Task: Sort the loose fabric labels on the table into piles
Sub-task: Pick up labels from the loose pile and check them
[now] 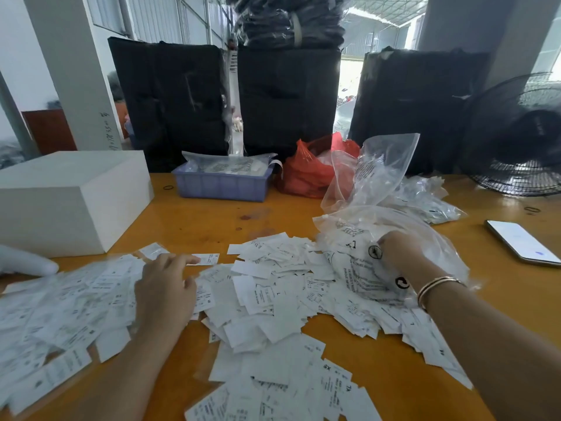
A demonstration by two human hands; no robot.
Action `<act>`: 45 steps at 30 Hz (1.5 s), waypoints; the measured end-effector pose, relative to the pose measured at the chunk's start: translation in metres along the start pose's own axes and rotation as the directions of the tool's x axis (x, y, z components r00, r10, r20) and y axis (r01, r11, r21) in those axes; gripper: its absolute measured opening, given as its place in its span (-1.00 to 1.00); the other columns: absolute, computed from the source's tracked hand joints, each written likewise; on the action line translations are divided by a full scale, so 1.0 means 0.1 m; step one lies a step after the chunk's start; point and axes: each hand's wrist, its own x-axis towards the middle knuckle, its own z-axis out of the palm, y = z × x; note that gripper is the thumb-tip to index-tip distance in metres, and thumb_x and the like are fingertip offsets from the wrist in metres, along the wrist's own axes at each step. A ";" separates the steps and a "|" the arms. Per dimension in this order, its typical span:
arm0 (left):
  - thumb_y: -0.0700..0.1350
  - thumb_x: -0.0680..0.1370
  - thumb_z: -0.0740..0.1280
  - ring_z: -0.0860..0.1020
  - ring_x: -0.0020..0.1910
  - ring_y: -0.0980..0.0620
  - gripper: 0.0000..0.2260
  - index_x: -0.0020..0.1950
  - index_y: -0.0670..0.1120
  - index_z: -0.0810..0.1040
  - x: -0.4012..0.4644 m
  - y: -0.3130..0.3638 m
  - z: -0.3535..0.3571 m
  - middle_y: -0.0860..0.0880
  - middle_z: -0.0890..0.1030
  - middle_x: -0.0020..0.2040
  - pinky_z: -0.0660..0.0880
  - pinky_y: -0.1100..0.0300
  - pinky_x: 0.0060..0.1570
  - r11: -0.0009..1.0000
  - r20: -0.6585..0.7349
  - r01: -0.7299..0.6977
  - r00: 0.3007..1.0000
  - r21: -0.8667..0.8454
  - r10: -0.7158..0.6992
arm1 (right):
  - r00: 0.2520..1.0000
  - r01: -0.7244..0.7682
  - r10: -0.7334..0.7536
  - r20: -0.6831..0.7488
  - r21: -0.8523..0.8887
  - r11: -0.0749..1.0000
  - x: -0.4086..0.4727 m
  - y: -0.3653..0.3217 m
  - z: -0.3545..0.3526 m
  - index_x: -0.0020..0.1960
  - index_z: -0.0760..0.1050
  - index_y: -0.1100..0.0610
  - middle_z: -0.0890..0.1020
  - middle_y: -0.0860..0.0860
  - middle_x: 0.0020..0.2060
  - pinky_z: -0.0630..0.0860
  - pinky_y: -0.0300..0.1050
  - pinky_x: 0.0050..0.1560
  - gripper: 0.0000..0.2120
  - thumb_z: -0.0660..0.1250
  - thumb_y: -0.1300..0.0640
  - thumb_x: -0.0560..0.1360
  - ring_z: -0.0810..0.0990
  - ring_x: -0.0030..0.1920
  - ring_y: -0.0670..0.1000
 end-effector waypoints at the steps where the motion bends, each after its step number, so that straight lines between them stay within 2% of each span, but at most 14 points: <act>1: -0.20 0.49 0.39 0.47 0.13 -0.10 -0.77 0.13 -0.05 0.59 -0.02 0.03 0.01 -0.10 0.56 0.13 0.46 0.06 0.01 0.999 0.009 -0.048 0.999 -0.016 0.048 | 0.999 -0.006 0.006 0.034 -0.002 1.000 0.00 0.00 0.04 0.06 0.52 0.24 0.57 0.11 -0.03 0.39 -0.12 -0.11 -0.81 0.16 0.33 0.54 0.44 -0.14 0.07; 5: -0.22 0.49 0.37 0.48 0.09 -0.03 -0.84 0.05 -0.06 0.62 -0.10 0.12 0.07 -0.01 0.58 0.04 0.37 0.15 0.04 0.959 0.068 -0.251 0.963 -0.135 0.261 | 0.999 -0.046 0.048 -0.013 0.087 0.995 -0.08 -0.13 0.08 0.00 0.54 0.18 0.54 0.09 -0.13 0.43 -0.06 -0.10 -0.82 0.22 0.35 0.49 0.50 -0.12 0.12; 7: -0.24 0.48 0.38 0.48 0.07 -0.01 -0.85 0.02 -0.07 0.62 -0.12 0.14 0.08 0.00 0.58 0.01 0.36 0.18 0.03 0.941 0.083 -0.292 0.947 -0.171 0.309 | 0.996 -0.074 0.083 -0.043 0.178 0.981 -0.14 -0.17 0.04 -0.04 0.55 0.12 0.56 0.06 -0.14 0.45 -0.02 -0.04 -0.82 0.21 0.31 0.51 0.55 -0.04 0.15; 10: -0.24 0.48 0.38 0.48 0.06 -0.01 -0.85 0.01 -0.07 0.63 -0.11 0.13 0.09 0.01 0.59 0.00 0.36 0.18 0.03 0.933 0.088 -0.294 0.944 -0.208 0.317 | 0.994 -0.064 0.090 -0.066 0.321 0.945 -0.18 -0.15 0.00 -0.23 0.53 0.07 0.52 -0.01 -0.34 0.49 -0.01 -0.05 -0.80 0.20 0.21 0.52 0.55 -0.17 0.13; 13: -0.21 0.50 0.36 0.45 0.09 0.01 -0.87 0.01 -0.05 0.62 -0.11 0.12 0.11 0.04 0.58 0.01 0.34 0.20 0.05 0.931 0.098 -0.288 0.944 -0.226 0.316 | 0.994 -0.066 0.087 -0.066 0.270 0.961 -0.19 -0.14 -0.03 -0.37 0.44 0.09 0.49 0.02 -0.40 0.40 -0.08 -0.14 -0.69 0.18 0.13 0.55 0.49 -0.26 0.10; 18: -0.19 0.51 0.35 0.45 0.10 0.02 -0.87 0.01 -0.02 0.62 -0.12 0.13 0.13 0.06 0.59 0.02 0.37 0.18 0.05 0.930 0.104 -0.279 0.945 -0.240 0.311 | 0.976 -0.061 0.084 -0.199 0.122 0.991 -0.20 -0.16 -0.07 -0.41 0.37 0.07 0.49 0.00 -0.34 0.29 0.00 0.02 -0.62 0.10 0.05 0.57 0.45 -0.18 0.08; 23: -0.18 0.51 0.34 0.46 0.12 0.03 -0.87 0.01 -0.02 0.62 -0.13 0.16 0.12 0.06 0.60 0.03 0.39 0.15 0.09 0.928 0.115 -0.277 0.943 -0.250 0.312 | 0.878 0.158 -0.054 -0.475 0.183 0.970 -0.28 -0.20 -0.14 -0.48 0.22 0.05 0.33 -0.05 -0.51 0.33 0.01 -0.06 -0.55 0.09 0.07 0.59 0.35 -0.36 0.03; 26: -0.19 0.52 0.34 0.46 0.13 0.01 -0.86 0.02 -0.03 0.62 -0.13 0.17 0.11 0.05 0.60 0.04 0.41 0.10 0.11 0.929 0.121 -0.275 0.943 -0.248 0.311 | 0.784 0.380 -0.102 -0.612 0.344 0.859 -0.47 -0.37 -0.23 -0.45 0.29 0.03 0.33 -0.06 -0.55 0.31 -0.05 -0.28 -0.56 0.13 0.05 0.61 0.27 -0.48 -0.04; 29: -0.18 0.53 0.32 0.46 0.12 0.02 -0.87 0.03 -0.05 0.62 -0.14 0.20 0.10 0.03 0.61 0.05 0.38 0.12 0.11 0.924 0.107 -0.276 0.944 -0.266 0.313 | 0.833 0.476 -0.119 -0.540 0.591 0.652 -0.75 -0.63 -0.18 -0.18 0.56 0.15 0.58 0.04 -0.42 0.45 -0.08 -0.39 -0.73 0.20 0.04 0.58 0.52 -0.42 0.07; 32: -0.09 0.56 0.29 0.40 0.09 0.15 -0.85 0.08 -0.02 0.60 -0.16 0.23 0.07 0.09 0.58 0.06 0.32 0.20 0.11 0.891 0.092 -0.264 0.944 -0.369 0.318 | 0.930 0.358 -0.239 -0.278 0.834 0.420 -1.03 -0.90 -0.01 -0.14 0.55 0.04 0.63 -0.03 -0.40 0.54 -0.26 -0.36 -0.88 0.27 0.08 0.54 0.60 -0.40 -0.12; 35: 0.06 0.58 0.24 0.42 0.14 0.24 -0.79 0.19 0.11 0.51 -0.21 0.27 0.04 0.21 0.52 0.11 0.33 0.27 0.14 0.840 0.177 -0.211 0.925 -0.500 0.337 | 0.911 0.278 -0.397 -0.111 0.877 0.392 -1.21 -1.07 0.23 -0.17 0.55 0.04 0.64 -0.05 -0.43 0.46 -0.34 -0.41 -0.87 0.30 0.08 0.54 0.57 -0.44 -0.15; 40: 0.33 0.44 0.21 0.41 0.12 0.38 -0.66 0.18 0.30 0.41 -0.26 0.34 0.01 0.36 0.49 0.10 0.33 0.44 0.04 0.793 0.317 -0.164 0.854 -0.587 0.411 | 0.843 0.345 -0.525 -0.118 0.867 0.359 -1.31 -1.19 0.38 -0.31 0.55 -0.05 0.60 -0.14 -0.49 0.42 -0.38 -0.39 -0.79 0.36 0.08 0.51 0.51 -0.47 -0.19; 43: 0.23 0.44 0.30 0.50 -0.06 0.26 -0.89 -0.05 0.32 0.50 -0.25 0.36 0.01 0.24 0.59 -0.10 0.40 0.44 -0.13 0.803 0.263 -0.178 0.885 -0.568 0.383 | 0.816 0.344 -0.568 -0.109 0.881 0.325 -1.30 -1.20 0.40 -0.31 0.55 -0.03 0.60 -0.12 -0.48 0.44 -0.31 -0.36 -0.78 0.36 0.09 0.52 0.51 -0.45 -0.14; 45: 0.02 0.47 0.39 0.51 -0.11 0.26 -0.85 -0.12 0.31 0.51 -0.24 0.35 0.01 0.21 0.59 -0.17 0.40 0.48 -0.18 0.797 0.226 -0.182 0.902 -0.576 0.369 | 0.810 0.342 -0.574 -0.119 0.892 0.297 -1.29 -1.19 0.43 -0.28 0.57 -0.04 0.62 -0.10 -0.46 0.48 -0.25 -0.33 -0.76 0.30 0.08 0.55 0.53 -0.43 -0.11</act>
